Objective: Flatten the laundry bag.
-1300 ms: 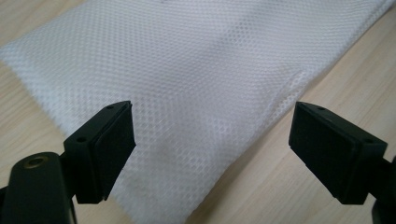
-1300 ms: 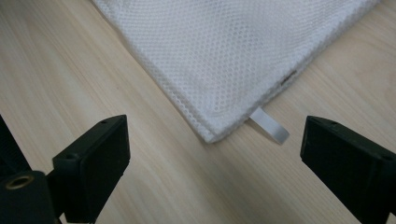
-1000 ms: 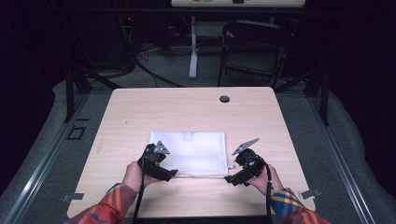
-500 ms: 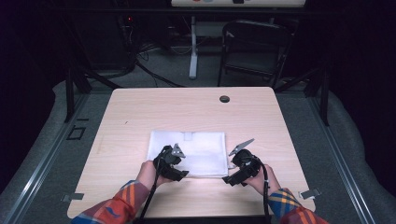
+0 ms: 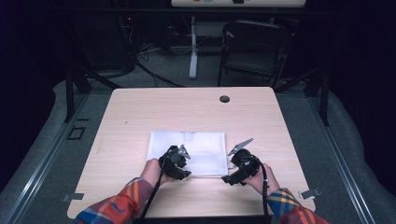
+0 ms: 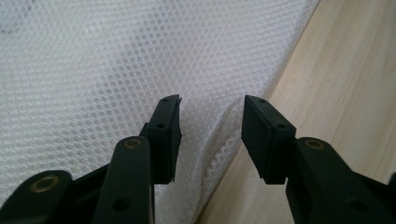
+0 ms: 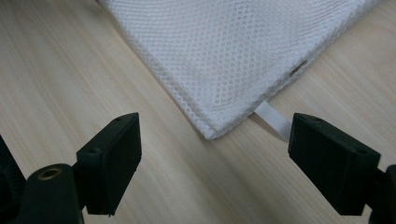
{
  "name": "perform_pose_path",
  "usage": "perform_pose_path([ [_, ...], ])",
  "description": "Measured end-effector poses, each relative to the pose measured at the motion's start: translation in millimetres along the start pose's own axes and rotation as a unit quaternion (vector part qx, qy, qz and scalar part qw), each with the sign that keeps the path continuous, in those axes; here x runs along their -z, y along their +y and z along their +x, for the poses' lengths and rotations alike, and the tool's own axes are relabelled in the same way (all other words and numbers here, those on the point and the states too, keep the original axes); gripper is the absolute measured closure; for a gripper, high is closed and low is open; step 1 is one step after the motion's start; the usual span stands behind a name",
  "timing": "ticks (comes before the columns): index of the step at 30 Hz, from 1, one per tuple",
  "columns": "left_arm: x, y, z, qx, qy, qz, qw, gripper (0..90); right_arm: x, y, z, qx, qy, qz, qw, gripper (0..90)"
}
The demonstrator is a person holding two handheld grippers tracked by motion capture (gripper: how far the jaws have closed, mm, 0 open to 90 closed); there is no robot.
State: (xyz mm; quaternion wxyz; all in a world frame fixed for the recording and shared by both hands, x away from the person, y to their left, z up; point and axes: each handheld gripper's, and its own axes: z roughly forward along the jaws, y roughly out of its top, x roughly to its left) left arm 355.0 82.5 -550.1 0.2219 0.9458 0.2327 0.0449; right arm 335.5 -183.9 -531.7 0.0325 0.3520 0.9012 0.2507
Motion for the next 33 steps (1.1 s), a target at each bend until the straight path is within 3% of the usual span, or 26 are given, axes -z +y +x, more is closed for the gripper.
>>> perform_pose_path([
  [2, -2.6, 0.1, -1.2, 0.003, 0.005, 0.006, 1.0000, 58.4, -0.2, 0.0, 0.2, -0.001, 0.001, -0.001, 1.0000, 17.3],
  [9, -2.1, -3.3, 1.4, 0.001, 0.007, -0.002, 1.0000, 72.8, -1.9, 0.1, 1.0, 0.000, 0.002, 0.005, 1.0000, 17.8],
  [16, -3.1, -4.0, -4.0, -0.018, 0.025, -0.006, 0.9995, 84.3, -4.2, 0.3, 2.0, -0.003, -0.001, 0.007, 1.0000, 17.9],
  [24, 2.1, -4.7, -2.9, -0.023, 0.028, -0.021, 0.9991, 87.4, -4.2, 1.5, 5.0, -0.003, -0.002, 0.013, 0.9999, 22.2],
  [28, 10.3, -3.4, -2.2, -0.019, 0.040, -0.046, 0.9980, 87.3, -2.6, 3.4, 10.6, 0.006, -0.007, 0.009, 0.9999, 37.7],
  [30, 12.2, -3.2, -2.4, -0.019, 0.045, -0.051, 0.9975, 87.3, -2.9, 3.8, 12.4, 0.006, -0.006, 0.004, 1.0000, 40.5],
  [31, 14.4, -2.9, -2.5, -0.018, 0.051, -0.058, 0.9969, 87.3, -2.1, 5.2, 15.8, 0.014, -0.005, -0.002, 0.9999, 49.8],
  [32, 15.5, -2.6, -2.7, -0.017, 0.053, -0.061, 0.9965, 87.3, -2.1, 5.2, 15.8, 0.014, -0.005, -0.002, 0.9999, 49.8],
  [33, 18.5, -1.5, -3.1, -0.015, 0.064, -0.073, 0.9952, 87.3, -0.9, 6.7, 18.8, 0.024, -0.004, -0.004, 0.9997, 57.9],
])
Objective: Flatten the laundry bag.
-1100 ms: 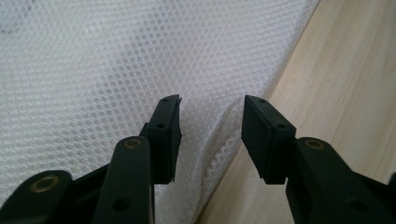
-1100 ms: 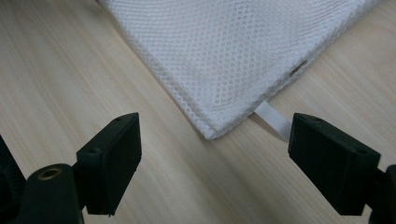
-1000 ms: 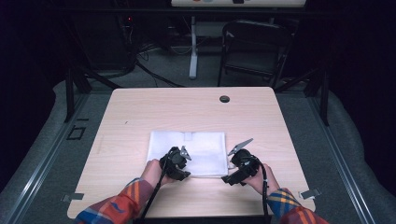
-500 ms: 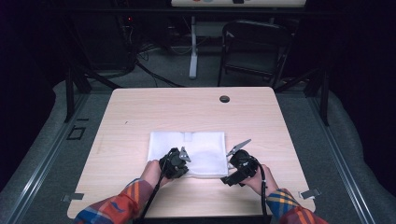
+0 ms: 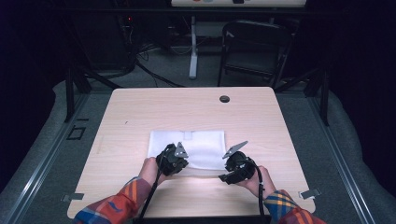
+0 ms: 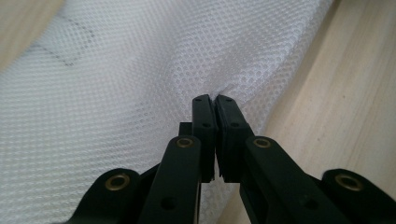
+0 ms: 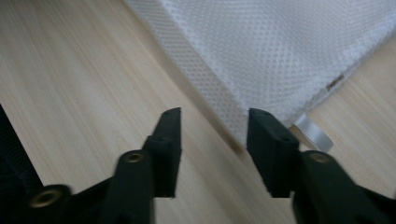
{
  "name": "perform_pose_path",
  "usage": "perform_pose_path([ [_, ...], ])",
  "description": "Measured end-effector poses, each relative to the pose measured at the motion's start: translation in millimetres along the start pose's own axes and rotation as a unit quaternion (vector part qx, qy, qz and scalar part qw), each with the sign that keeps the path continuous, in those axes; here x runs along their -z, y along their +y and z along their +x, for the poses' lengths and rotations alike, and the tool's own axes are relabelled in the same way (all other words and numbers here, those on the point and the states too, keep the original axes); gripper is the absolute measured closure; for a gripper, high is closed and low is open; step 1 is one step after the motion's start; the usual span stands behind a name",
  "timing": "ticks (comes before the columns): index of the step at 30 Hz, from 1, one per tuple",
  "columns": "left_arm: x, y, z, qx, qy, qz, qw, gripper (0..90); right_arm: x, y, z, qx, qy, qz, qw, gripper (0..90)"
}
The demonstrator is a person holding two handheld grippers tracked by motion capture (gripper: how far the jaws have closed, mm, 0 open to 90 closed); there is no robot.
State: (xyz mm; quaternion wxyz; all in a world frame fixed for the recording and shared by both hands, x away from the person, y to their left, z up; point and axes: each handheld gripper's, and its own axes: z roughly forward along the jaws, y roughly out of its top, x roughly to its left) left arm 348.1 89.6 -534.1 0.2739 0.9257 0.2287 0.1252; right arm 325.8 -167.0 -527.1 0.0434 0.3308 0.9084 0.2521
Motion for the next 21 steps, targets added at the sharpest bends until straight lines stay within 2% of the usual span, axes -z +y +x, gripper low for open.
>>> perform_pose_path([
  [2, 1.0, 1.0, -0.2, 0.002, 0.005, -0.004, 1.0000, 87.3, -0.1, 0.8, 2.1, 0.004, -0.001, -0.006, 1.0000, 61.3],
  [3, 3.3, 2.7, -0.1, 0.003, 0.009, -0.011, 0.9999, 87.3, -1.3, 3.1, 6.5, 0.015, 0.001, -0.011, 0.9998, 70.1],
  [4, 3.3, 2.7, -0.1, 0.003, 0.009, -0.011, 0.9999, 87.3, -1.3, 3.1, 6.5, 0.015, 0.001, -0.011, 0.9998, 70.1],
  [5, 4.6, 3.6, -0.2, 0.004, 0.016, -0.019, 0.9997, 87.4, -5.3, 5.0, 11.1, 0.026, 0.001, -0.012, 0.9996, 77.4],
  [8, 6.0, 4.0, 0.7, 0.004, 0.017, -0.024, 0.9996, 87.4, -9.2, 7.2, 16.0, 0.035, -0.003, -0.011, 0.9993, 82.7],
  [9, 7.0, 4.7, 1.7, 0.006, 0.017, -0.029, 0.9994, 87.4, -15.5, 11.2, 21.8, 0.047, -0.007, -0.013, 0.9988, 87.0],
  [10, 7.0, 4.7, 1.7, 0.006, 0.017, -0.029, 0.9994, 87.3, -15.5, 11.2, 21.8, 0.047, -0.007, -0.013, 0.9988, 87.0],
  [12, 7.9, 5.3, 2.9, 0.005, 0.016, -0.030, 0.9994, 87.4, -25.7, 17.3, 26.2, 0.064, -0.020, -0.017, 0.9976, 90.0],
  [17, 6.7, 7.3, 4.0, 0.005, 0.014, -0.032, 0.9994, 87.4, -41.0, 23.2, 26.3, 0.068, -0.038, -0.027, 0.9966, 90.0],
  [21, 5.2, 8.6, 4.2, 0.006, 0.011, -0.029, 0.9995, 87.4, -45.7, 25.5, 25.2, 0.073, -0.051, -0.028, 0.9956, 90.0],
])
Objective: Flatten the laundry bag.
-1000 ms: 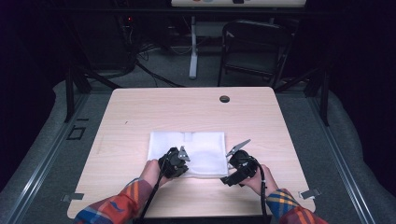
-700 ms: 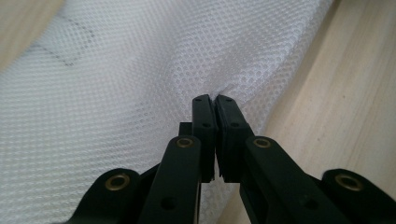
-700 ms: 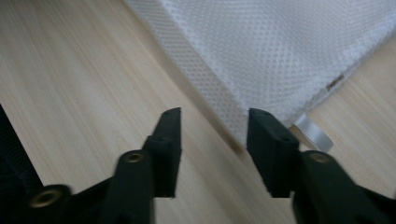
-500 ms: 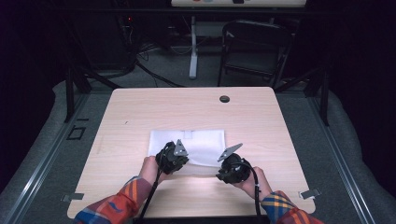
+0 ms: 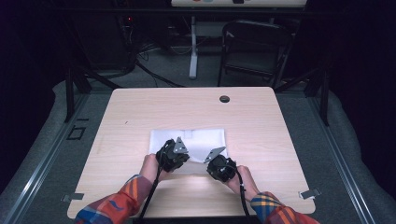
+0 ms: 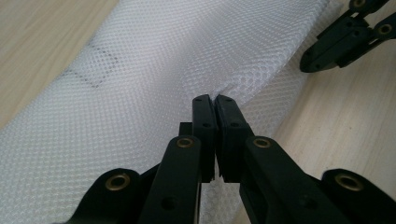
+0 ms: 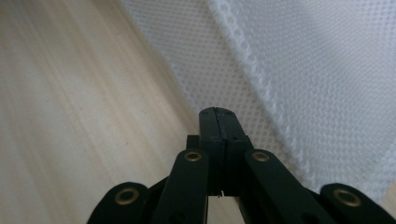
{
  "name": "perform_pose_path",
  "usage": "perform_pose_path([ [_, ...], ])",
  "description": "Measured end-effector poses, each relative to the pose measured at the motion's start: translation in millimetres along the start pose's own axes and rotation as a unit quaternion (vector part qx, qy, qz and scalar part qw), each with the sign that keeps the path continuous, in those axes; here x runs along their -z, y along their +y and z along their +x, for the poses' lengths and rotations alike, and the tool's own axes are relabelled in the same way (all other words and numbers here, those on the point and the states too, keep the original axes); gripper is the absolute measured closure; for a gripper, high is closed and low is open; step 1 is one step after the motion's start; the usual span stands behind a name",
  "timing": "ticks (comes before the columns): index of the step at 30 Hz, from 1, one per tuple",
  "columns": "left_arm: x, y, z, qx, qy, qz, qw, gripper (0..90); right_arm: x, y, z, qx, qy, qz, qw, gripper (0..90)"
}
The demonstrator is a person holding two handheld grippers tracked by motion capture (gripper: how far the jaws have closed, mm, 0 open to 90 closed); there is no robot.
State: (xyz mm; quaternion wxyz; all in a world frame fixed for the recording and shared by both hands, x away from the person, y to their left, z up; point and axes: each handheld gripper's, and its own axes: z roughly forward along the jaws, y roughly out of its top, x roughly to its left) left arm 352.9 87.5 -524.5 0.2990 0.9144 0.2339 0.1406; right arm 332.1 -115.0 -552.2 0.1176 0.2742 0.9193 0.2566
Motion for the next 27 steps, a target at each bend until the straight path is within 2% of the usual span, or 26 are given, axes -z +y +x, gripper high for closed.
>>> perform_pose_path([
  [1, -0.3, 0.4, -0.2, 0.000, 0.000, 0.000, 1.0000, 87.4, -2.2, 1.4, -0.7, 0.003, -0.011, -0.004, 0.9999, 90.0],
  [3, -1.2, 0.9, -0.2, -0.002, 0.000, 0.000, 1.0000, 87.4, -4.4, 2.1, -2.4, 0.002, -0.016, -0.011, 0.9998, 90.0],
  [7, -2.3, 1.7, 0.1, 0.002, -0.005, 0.003, 1.0000, 87.4, -10.9, 2.2, -5.1, 0.000, -0.024, 0.001, 0.9997, 90.0],
  [8, -2.2, 1.7, 0.2, 0.003, -0.005, 0.003, 1.0000, 87.4, -12.2, 2.1, -5.8, 0.000, -0.019, 0.007, 0.9998, 90.0],
  [22, -0.4, 4.0, -3.9, 0.020, -0.018, 0.017, 0.9995, 87.3, -11.8, -0.8, -6.2, -0.006, -0.006, 0.009, 0.9999, 90.0],
  [26, 0.8, 4.5, -5.3, 0.017, -0.022, 0.021, 0.9994, 87.3, -11.1, -1.4, -5.6, -0.009, -0.002, 0.009, 0.9999, 90.0],
  [27, 1.9, 5.1, -6.3, 0.013, -0.027, 0.025, 0.9992, 87.2, -9.4, -1.8, -4.9, -0.005, 0.004, 0.017, 0.9998, 90.0],
])
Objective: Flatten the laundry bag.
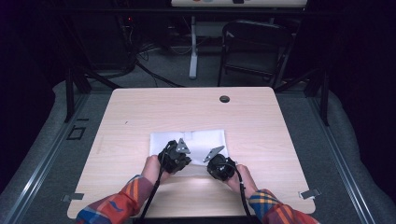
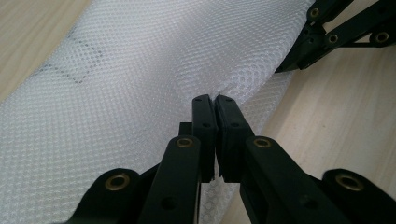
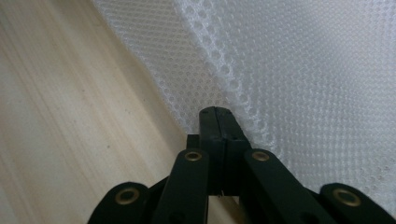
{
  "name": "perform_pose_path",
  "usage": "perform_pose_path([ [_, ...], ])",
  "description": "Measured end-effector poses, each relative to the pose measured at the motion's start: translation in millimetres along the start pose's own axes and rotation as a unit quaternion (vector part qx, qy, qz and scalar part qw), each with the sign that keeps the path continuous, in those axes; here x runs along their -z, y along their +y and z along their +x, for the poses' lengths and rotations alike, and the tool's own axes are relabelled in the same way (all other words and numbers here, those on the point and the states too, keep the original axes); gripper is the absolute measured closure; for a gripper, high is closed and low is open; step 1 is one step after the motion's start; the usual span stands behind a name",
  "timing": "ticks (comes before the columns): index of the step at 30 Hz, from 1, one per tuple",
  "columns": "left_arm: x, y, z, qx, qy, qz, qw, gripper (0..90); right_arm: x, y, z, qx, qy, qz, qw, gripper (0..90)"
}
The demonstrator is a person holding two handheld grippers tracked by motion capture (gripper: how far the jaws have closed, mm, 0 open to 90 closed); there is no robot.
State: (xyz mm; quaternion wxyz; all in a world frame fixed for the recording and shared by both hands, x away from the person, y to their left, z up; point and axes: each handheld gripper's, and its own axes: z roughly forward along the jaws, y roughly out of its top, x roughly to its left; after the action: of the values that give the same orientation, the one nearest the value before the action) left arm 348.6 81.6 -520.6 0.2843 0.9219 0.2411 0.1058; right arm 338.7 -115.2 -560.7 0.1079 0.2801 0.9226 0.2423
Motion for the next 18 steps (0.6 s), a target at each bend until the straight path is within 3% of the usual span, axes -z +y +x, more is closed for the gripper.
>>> perform_pose_path([
  [18, 9.8, 0.1, -12.8, 0.013, -0.019, 0.014, 0.9996, 86.7, 9.9, -11.8, 10.7, 0.013, 0.020, 0.014, 0.9996, 90.0],
])
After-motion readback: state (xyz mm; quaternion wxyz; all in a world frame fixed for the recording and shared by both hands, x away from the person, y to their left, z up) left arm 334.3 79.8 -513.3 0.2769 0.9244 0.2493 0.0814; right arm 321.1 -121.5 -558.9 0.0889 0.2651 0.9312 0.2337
